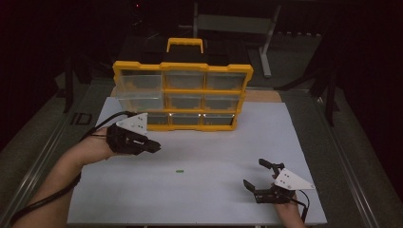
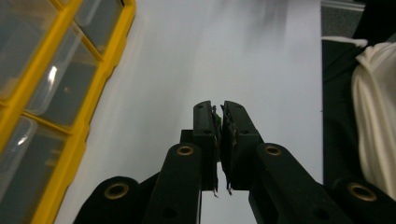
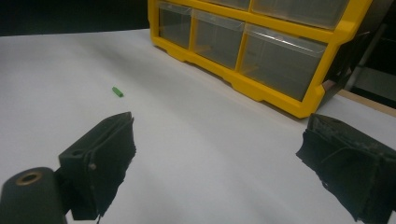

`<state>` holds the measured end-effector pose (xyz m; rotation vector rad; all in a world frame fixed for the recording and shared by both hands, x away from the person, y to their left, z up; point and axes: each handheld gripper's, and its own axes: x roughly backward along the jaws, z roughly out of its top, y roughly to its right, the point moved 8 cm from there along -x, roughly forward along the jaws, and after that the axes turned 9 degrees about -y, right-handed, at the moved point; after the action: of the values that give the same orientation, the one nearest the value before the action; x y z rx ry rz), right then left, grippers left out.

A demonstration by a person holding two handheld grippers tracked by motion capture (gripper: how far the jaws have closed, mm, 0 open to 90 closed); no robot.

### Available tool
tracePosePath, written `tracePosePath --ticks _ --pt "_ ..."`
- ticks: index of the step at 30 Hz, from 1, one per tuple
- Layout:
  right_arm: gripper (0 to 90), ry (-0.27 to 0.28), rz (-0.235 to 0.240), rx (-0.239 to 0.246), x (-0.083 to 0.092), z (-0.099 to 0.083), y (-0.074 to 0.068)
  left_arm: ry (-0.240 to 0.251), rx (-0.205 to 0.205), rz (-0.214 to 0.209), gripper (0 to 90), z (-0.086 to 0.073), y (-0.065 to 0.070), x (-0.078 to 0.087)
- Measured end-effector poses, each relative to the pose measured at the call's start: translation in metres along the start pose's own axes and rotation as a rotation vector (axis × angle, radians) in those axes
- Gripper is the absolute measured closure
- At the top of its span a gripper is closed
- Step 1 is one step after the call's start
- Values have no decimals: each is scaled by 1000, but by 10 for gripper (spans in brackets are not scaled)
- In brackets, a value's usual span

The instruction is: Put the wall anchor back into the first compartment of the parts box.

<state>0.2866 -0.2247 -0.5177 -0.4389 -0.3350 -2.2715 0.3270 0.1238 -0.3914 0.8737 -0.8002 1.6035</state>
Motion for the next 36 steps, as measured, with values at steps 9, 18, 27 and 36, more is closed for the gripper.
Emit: tracePosePath --ticks 9,18,27,36 --pt "94 2 2 -5 0 0 -1 18 -7 37 838 12 -3 35" --pt "94 0 1 -3 0 0 0 44 -3 80 838 22 -10 67" --pt "94 -7 8 6 -2 0 -2 75 15 166 838 37 -28 104" --pt "94 5 4 -6 -1 1 -2 144 64 236 838 47 -49 125"
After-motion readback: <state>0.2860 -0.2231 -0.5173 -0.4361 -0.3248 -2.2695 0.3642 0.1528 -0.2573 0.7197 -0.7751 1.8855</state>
